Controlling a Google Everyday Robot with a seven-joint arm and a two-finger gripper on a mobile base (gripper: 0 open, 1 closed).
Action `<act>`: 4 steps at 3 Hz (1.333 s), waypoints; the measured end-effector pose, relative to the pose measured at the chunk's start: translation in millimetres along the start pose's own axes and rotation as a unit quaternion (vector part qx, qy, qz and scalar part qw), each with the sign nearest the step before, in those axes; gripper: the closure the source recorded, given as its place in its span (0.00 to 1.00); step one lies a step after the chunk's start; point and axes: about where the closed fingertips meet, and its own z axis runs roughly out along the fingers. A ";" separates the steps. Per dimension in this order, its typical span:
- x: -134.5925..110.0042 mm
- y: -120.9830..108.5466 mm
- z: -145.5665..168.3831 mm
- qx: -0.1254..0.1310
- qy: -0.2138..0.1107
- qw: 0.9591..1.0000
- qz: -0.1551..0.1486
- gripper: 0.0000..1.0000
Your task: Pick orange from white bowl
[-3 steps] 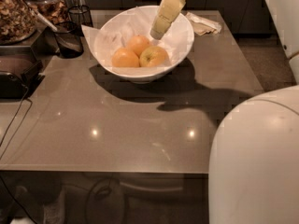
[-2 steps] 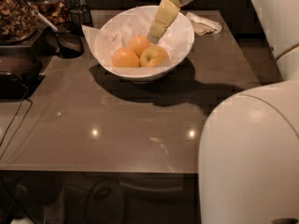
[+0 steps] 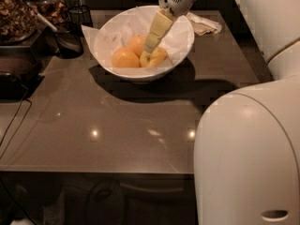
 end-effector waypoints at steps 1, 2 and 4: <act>4.6 2.3 14.8 -0.016 0.006 1.000 0.013 0.22; 6.0 2.2 26.5 -0.029 0.011 0.999 0.024 0.22; 2.8 -5.1 40.8 -0.039 0.016 0.999 0.033 0.22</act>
Offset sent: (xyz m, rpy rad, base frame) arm -0.0216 -0.0058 -0.0356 -0.0350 0.1896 -0.0075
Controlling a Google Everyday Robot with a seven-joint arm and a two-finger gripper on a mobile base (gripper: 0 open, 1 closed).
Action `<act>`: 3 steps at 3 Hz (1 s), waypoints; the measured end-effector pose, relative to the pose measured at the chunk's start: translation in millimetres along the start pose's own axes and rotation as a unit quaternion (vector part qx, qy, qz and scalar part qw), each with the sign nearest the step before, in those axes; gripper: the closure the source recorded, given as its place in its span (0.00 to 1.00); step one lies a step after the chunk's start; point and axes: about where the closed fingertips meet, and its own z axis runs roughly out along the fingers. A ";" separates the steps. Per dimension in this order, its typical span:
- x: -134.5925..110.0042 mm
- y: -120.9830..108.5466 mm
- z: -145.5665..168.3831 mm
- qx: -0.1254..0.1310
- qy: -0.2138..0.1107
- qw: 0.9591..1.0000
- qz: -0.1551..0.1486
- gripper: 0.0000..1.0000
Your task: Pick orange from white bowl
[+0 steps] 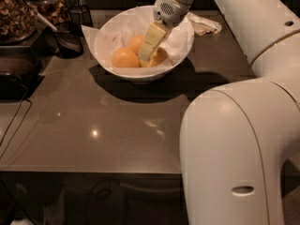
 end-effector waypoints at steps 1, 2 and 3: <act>-2.5 -2.9 8.5 -0.005 0.004 1.000 0.000 0.22; -0.4 -5.7 14.7 -0.009 0.009 1.000 0.003 0.22; -0.9 -3.9 23.9 -0.017 0.015 1.000 0.000 0.21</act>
Offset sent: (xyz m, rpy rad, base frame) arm -0.0177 -0.0155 -0.0168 -0.0685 0.1295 0.0331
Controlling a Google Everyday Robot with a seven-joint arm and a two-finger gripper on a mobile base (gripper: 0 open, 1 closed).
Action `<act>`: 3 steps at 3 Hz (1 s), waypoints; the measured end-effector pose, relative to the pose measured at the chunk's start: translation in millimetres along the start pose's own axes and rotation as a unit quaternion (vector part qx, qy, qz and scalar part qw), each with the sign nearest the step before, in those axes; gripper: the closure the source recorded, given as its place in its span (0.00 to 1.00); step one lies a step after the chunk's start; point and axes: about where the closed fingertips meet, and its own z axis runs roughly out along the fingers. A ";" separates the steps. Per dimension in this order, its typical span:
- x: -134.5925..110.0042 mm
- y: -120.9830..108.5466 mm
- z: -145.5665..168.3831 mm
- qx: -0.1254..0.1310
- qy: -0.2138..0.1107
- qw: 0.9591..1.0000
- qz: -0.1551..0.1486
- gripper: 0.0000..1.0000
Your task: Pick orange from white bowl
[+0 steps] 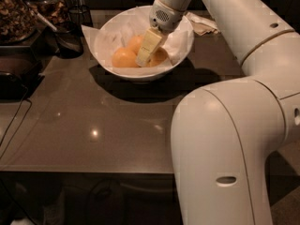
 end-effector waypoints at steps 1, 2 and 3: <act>-0.9 4.7 11.2 -0.014 0.005 1.000 -0.003 0.22; 0.9 9.1 23.7 -0.028 0.012 1.000 -0.003 0.22; 6.8 9.0 30.3 -0.033 0.020 0.999 -0.001 0.20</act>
Offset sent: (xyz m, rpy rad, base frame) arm -0.0416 0.0004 -0.0292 -0.0489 0.1711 0.0784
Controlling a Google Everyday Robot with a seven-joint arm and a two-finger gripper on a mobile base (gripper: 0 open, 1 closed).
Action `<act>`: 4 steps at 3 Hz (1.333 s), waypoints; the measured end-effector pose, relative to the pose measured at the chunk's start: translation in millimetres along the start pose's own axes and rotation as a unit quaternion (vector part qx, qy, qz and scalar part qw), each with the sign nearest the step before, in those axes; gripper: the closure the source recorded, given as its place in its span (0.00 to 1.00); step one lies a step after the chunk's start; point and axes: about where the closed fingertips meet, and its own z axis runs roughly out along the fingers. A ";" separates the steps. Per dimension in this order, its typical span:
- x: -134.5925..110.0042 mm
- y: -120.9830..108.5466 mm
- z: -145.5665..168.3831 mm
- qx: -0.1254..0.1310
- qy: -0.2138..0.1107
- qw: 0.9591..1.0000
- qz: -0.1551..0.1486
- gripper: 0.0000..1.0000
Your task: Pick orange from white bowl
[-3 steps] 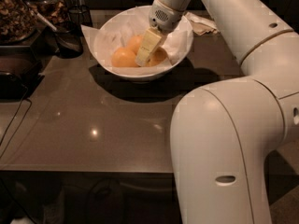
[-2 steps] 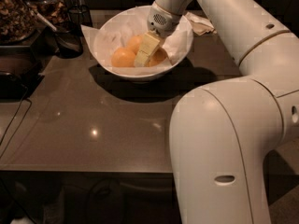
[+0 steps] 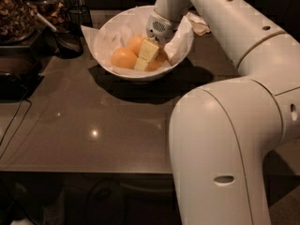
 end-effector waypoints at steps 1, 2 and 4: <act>7.2 -0.8 -3.5 0.016 0.006 1.000 -0.008 0.36; 12.5 9.8 -19.2 0.051 0.001 0.998 -0.043 0.59; 8.2 12.8 -18.6 0.058 -0.004 0.997 -0.053 1.00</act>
Offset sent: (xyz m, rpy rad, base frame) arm -0.0526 -0.0288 0.0430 -0.0725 -0.2213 0.1195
